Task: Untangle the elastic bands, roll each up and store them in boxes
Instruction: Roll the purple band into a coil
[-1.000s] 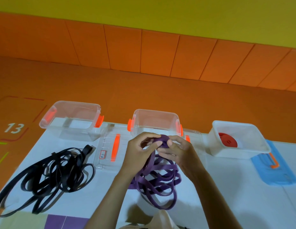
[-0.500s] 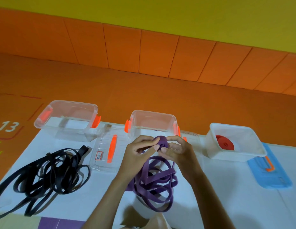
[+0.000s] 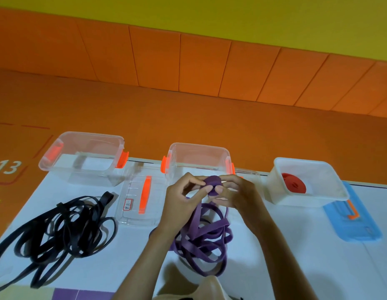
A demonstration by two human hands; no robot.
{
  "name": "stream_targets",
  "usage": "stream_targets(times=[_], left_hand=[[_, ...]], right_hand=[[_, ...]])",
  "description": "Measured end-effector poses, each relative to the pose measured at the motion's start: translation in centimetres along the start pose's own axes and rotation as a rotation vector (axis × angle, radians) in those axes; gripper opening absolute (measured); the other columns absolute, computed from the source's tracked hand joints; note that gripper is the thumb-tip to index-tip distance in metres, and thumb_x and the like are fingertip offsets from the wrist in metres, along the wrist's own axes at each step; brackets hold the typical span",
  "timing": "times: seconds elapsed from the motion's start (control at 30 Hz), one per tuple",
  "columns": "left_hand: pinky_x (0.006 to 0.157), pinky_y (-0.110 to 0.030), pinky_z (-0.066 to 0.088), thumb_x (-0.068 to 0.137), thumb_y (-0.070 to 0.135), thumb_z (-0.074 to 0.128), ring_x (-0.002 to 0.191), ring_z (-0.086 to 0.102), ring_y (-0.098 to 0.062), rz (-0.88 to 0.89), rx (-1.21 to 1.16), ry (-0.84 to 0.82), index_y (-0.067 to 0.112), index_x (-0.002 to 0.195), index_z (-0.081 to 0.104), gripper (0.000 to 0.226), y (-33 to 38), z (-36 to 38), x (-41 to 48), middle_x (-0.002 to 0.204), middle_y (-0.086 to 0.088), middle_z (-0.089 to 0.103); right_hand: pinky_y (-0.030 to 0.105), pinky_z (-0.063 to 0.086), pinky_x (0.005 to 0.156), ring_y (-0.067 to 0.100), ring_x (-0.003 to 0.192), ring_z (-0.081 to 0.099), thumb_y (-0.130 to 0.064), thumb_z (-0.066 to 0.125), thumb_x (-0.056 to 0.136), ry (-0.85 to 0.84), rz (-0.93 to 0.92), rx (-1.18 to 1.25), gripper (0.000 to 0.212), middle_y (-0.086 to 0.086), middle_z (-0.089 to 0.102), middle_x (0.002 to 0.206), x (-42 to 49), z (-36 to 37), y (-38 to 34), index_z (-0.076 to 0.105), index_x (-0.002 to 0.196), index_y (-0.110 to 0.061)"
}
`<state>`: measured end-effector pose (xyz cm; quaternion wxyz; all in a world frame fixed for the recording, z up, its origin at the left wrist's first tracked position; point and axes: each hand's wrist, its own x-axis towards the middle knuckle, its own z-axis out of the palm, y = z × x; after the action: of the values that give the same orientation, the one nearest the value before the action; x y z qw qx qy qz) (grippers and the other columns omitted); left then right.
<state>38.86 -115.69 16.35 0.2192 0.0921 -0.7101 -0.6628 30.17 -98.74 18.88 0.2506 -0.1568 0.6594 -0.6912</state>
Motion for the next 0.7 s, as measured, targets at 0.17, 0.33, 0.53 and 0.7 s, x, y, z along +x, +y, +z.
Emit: stream_targets(times=[0.17,0.33,0.53,0.7], left_hand=[[0.096,-0.022,0.056,0.089,0.013,0.084,0.114,0.073,-0.014,-0.050,-0.129,-0.073,0.039,0.104,0.084,0.030,0.5,0.0,0.6,0.116,0.009,0.078],[0.097,-0.012,0.049,0.096,0.016,0.077,0.119,0.068,-0.008,-0.002,0.014,-0.141,0.046,0.112,0.081,0.034,1.1,-0.4,0.8,0.120,0.018,0.075],[0.095,-0.025,0.056,0.093,0.015,0.082,0.110,0.072,-0.018,0.020,0.034,-0.077,0.036,0.106,0.078,0.025,1.1,0.7,0.8,0.110,0.011,0.076],[0.091,-0.020,0.057,0.089,0.011,0.084,0.108,0.075,-0.015,-0.030,-0.121,0.053,0.026,0.109,0.081,0.026,1.4,1.3,0.4,0.110,0.006,0.080]], right_hand=[[0.045,0.062,0.092,0.043,0.112,0.072,-0.013,0.075,0.096,-0.024,-0.036,0.190,0.030,0.027,0.073,0.118,-0.3,-0.7,0.8,0.067,0.122,-0.001],[0.049,0.063,0.091,0.037,0.107,0.074,-0.019,0.078,0.095,-0.082,-0.010,-0.074,0.029,0.014,0.076,0.115,-0.1,-2.1,1.0,0.074,0.123,-0.014],[0.038,0.065,0.081,0.040,0.096,0.078,-0.030,0.080,0.091,-0.008,-0.003,0.052,0.032,0.015,0.077,0.113,0.1,-2.0,0.2,0.073,0.121,-0.021],[0.051,0.059,0.099,0.046,0.113,0.072,-0.018,0.071,0.098,-0.016,0.001,0.292,0.030,0.029,0.071,0.121,-0.1,-1.1,0.9,0.063,0.124,-0.004]])
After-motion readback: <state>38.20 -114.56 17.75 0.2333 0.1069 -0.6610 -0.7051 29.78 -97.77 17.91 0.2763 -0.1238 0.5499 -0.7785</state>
